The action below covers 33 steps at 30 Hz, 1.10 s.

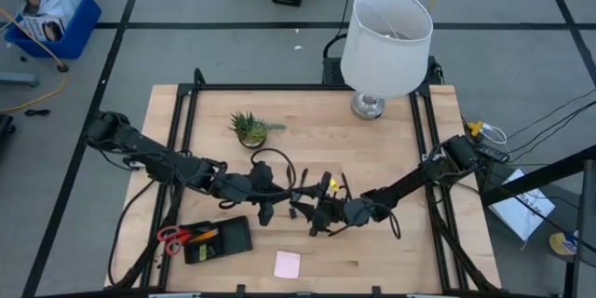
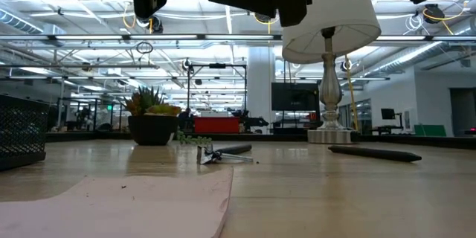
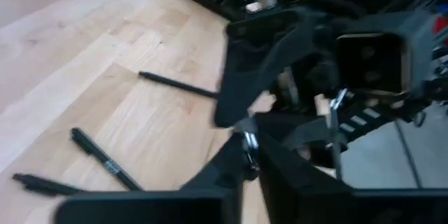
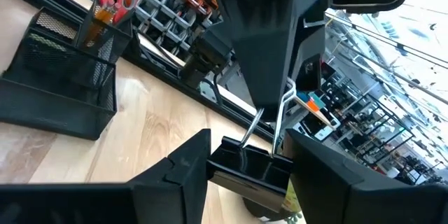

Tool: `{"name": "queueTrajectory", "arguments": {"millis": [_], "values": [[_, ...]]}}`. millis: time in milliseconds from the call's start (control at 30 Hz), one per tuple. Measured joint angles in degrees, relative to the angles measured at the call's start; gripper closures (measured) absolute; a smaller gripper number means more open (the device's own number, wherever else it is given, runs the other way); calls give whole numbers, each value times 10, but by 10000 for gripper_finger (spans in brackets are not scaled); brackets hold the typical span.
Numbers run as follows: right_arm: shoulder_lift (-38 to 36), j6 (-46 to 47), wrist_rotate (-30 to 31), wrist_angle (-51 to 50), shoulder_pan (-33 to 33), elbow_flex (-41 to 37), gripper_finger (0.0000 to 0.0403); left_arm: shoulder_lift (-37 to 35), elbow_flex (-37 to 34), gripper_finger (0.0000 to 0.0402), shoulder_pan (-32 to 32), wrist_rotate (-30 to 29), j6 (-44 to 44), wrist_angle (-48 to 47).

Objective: Pick and place office supplies into organizer
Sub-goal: Put the right binder clip into the bottom left section of the desk organizer

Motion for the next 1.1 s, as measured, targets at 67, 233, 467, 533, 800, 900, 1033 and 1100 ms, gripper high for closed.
{"name": "queueTrajectory", "arguments": {"millis": [67, 233, 467, 533, 800, 900, 1033, 1100], "values": [[0, -6, -1, 0, 3, 0, 239, 0, 0, 389, 0, 1, 4, -3], [0, -5, -8, 5, 14, 0, 227, 0, 0, 387, -2, 7, 14, -4], [0, -8, 64, 8, 49, -4, 210, -4, 0, 390, -28, 16, 31, -5], [0, -39, 125, 7, 63, -5, 211, -9, 0, 392, -39, 32, 32, -20], [-31, -57, 331, 13, 100, -16, 222, -26, 0, 388, -101, 62, -6, -95], [-73, -11, 294, 14, 118, -52, 223, -30, 0, 395, -129, 59, -8, -114], [-163, 57, 287, 16, 143, -126, 228, -33, 0, 385, -155, 31, -17, -110], [-213, 115, 281, 15, 154, -166, 230, -32, 0, 386, -169, 28, -14, -112]]}}
